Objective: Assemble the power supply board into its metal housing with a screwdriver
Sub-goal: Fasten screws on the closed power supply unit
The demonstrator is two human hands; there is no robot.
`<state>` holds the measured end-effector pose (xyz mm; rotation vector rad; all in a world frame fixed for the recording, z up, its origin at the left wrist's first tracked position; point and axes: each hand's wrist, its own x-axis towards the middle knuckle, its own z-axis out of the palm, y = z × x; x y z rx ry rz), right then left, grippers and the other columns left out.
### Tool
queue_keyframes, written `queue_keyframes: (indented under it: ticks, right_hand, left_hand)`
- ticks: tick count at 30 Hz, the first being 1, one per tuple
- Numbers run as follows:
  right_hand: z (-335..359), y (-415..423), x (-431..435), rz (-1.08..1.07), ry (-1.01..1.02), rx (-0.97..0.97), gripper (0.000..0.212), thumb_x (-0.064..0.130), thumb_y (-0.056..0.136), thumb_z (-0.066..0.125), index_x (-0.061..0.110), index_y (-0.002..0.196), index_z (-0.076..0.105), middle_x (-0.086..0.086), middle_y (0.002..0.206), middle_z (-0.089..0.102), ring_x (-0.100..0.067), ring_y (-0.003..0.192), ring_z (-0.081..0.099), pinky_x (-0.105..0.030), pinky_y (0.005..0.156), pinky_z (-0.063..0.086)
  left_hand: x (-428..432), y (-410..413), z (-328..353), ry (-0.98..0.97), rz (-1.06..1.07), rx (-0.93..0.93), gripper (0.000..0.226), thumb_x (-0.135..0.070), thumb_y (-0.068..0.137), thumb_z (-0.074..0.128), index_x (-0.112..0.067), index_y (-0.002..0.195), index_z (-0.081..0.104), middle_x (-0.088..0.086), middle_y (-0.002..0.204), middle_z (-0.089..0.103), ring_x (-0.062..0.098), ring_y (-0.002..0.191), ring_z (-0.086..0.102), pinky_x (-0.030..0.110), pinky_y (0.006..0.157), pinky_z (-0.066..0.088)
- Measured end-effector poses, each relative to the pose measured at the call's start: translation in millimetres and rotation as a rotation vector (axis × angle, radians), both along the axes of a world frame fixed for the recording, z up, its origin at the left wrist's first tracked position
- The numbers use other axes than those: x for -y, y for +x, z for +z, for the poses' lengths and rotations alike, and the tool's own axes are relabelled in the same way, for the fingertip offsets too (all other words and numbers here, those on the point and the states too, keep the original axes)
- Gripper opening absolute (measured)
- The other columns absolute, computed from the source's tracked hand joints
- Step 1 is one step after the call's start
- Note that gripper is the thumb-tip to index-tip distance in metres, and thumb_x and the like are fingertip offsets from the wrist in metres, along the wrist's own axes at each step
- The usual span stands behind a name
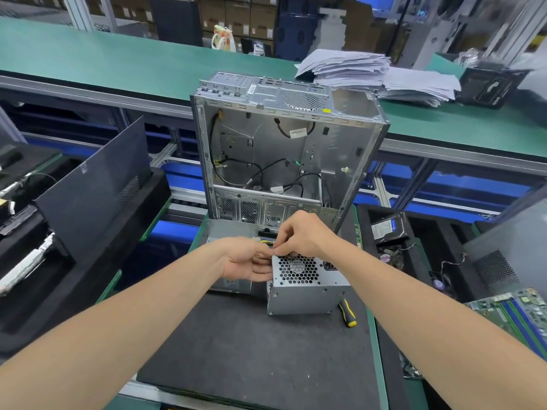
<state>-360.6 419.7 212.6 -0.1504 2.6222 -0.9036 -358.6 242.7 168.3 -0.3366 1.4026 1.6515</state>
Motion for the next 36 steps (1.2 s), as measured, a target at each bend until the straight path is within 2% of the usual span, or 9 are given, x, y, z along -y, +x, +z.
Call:
queue_keyframes:
  ticks: [2,5,7,14,18,24,27,30,36]
  right_hand:
    - [-0.3,2.0,-4.0,-0.031,-0.06,0.018,0.009,0.016,0.078,0.091,0.018,0.08,0.083,0.0,0.083,0.079,-0.016,0.075,0.07,-0.03,0.075,0.062]
    - [-1.3,3.1,-7.4,-0.054,-0.091,0.024,0.009,0.017,0.077,0.092,0.021,0.078,0.084,-0.001,0.082,0.079,-0.014,0.07,0.066,-0.027,0.07,0.059]
    - [-2.8,2.7,-6.1,-0.056,-0.076,0.02,0.01,0.018,0.077,0.092,0.022,0.076,0.083,0.001,0.081,0.079,-0.015,0.07,0.066,-0.028,0.07,0.059]
    - [-7.5,1.3,-7.4,-0.024,-0.046,0.008,0.013,0.02,0.075,0.093,0.024,0.073,0.081,0.01,0.078,0.076,-0.014,0.083,0.068,-0.035,0.083,0.058]
    - [-8.5,0.5,-7.7,-0.029,-0.059,0.019,0.013,0.019,0.074,0.094,0.024,0.072,0.082,0.008,0.083,0.078,-0.017,0.086,0.07,-0.042,0.091,0.061]
    - [-10.9,0.2,-12.7,-0.025,-0.103,0.032,0.011,0.016,0.077,0.092,0.024,0.078,0.083,0.009,0.08,0.079,-0.012,0.086,0.074,-0.035,0.088,0.061]
    - [-11.8,-0.3,-11.6,-0.015,-0.089,0.014,0.011,0.017,0.076,0.091,0.025,0.077,0.084,0.01,0.079,0.079,-0.015,0.087,0.074,-0.036,0.088,0.062]
    - [-13.6,-0.2,-11.2,-0.033,-0.094,-0.003,0.009,0.02,0.077,0.091,0.026,0.079,0.085,0.009,0.081,0.079,-0.018,0.093,0.075,-0.04,0.092,0.062]
    - [-13.7,-2.4,-11.9,-0.032,-0.1,0.021,0.01,0.019,0.076,0.093,0.024,0.079,0.085,0.005,0.081,0.08,-0.022,0.089,0.076,-0.036,0.087,0.064]
  left_hand:
    - [0.4,0.7,2.7,-0.011,-0.014,-0.026,0.011,-0.002,0.101,0.059,-0.002,0.111,0.062,0.012,0.079,0.073,0.025,0.088,0.074,0.043,0.094,0.055]
    - [2.7,1.2,6.0,-0.007,-0.043,-0.079,0.029,-0.002,0.102,0.057,0.006,0.13,0.058,0.024,0.119,0.071,0.035,0.113,0.07,0.044,0.095,0.056]
    - [3.6,2.9,7.9,-0.006,-0.058,-0.104,0.033,-0.003,0.103,0.055,0.007,0.135,0.055,0.028,0.127,0.067,0.037,0.118,0.068,0.044,0.093,0.059]
    - [-2.8,5.9,10.1,-0.038,-0.118,-0.177,0.027,-0.002,0.104,0.051,0.007,0.13,0.056,0.019,0.098,0.077,0.034,0.098,0.076,0.041,0.08,0.064]
    - [-4.2,6.3,12.7,-0.056,-0.101,-0.172,0.023,0.0,0.104,0.05,0.006,0.125,0.058,0.025,0.108,0.075,0.033,0.09,0.077,0.039,0.072,0.064]
    - [-3.4,2.1,9.6,-0.059,0.002,-0.084,0.033,0.004,0.106,0.043,0.016,0.137,0.046,0.037,0.131,0.059,0.044,0.108,0.068,0.053,0.095,0.056]
    - [-6.5,-2.8,7.3,-0.081,0.036,-0.042,0.034,0.006,0.106,0.042,0.016,0.138,0.045,0.035,0.132,0.059,0.047,0.118,0.063,0.06,0.106,0.047]
    - [-9.3,-4.6,7.8,-0.093,0.058,0.022,0.036,0.004,0.106,0.042,0.01,0.141,0.046,0.028,0.123,0.062,0.044,0.111,0.066,0.059,0.104,0.048]
    - [-11.1,-4.2,11.1,-0.086,0.065,0.066,0.037,0.005,0.105,0.042,0.009,0.141,0.047,0.027,0.116,0.065,0.041,0.1,0.068,0.058,0.097,0.05]
